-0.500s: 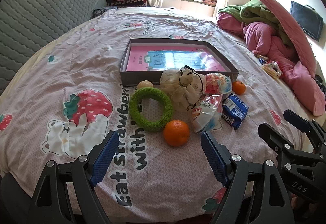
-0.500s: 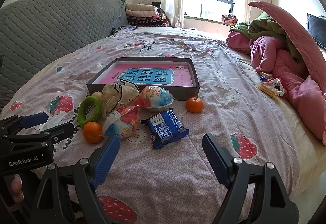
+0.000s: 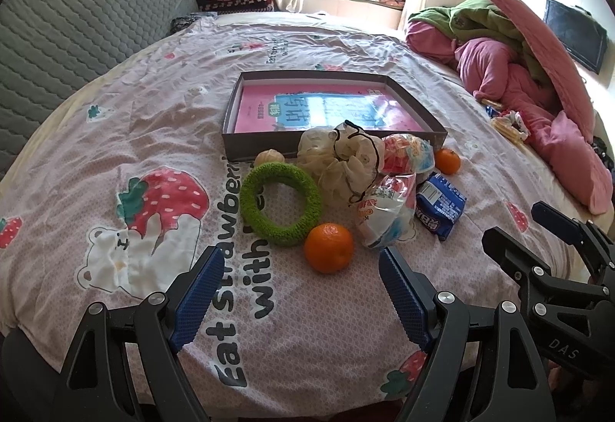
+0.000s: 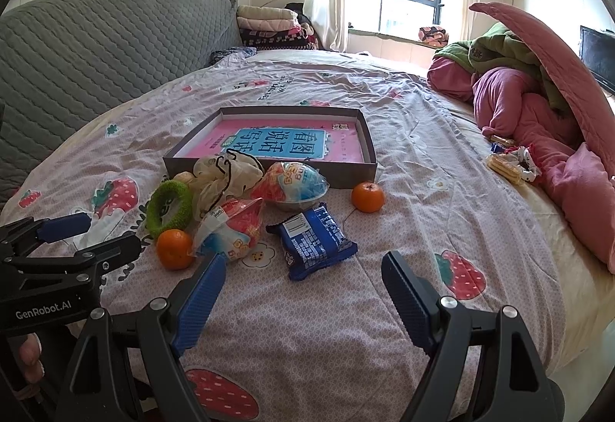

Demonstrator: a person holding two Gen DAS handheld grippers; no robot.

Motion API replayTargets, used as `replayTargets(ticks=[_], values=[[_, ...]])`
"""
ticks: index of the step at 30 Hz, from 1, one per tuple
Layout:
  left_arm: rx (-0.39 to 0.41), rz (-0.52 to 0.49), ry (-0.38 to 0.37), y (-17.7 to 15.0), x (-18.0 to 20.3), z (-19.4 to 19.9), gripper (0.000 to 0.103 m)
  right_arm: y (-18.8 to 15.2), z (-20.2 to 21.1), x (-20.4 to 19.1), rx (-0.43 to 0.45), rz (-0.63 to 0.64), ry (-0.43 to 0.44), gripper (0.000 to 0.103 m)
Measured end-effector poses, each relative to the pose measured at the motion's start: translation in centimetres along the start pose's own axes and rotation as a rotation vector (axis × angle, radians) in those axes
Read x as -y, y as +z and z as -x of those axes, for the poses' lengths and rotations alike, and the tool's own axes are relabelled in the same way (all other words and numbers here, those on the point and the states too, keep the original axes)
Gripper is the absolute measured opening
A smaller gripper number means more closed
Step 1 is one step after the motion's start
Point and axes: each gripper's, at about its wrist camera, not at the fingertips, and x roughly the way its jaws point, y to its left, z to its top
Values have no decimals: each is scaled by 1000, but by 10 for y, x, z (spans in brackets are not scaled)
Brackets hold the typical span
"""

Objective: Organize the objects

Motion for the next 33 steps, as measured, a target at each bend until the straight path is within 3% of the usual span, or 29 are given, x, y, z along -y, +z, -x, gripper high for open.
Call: replayTargets(ticks=[19,33], values=[[-3,6,1,-2,-1,-5,83,-3,-5,5,-16,-11,6,83],[-48,-7,2,-7,-3,-25,83,-9,-25,3,-51,-12,21,83]])
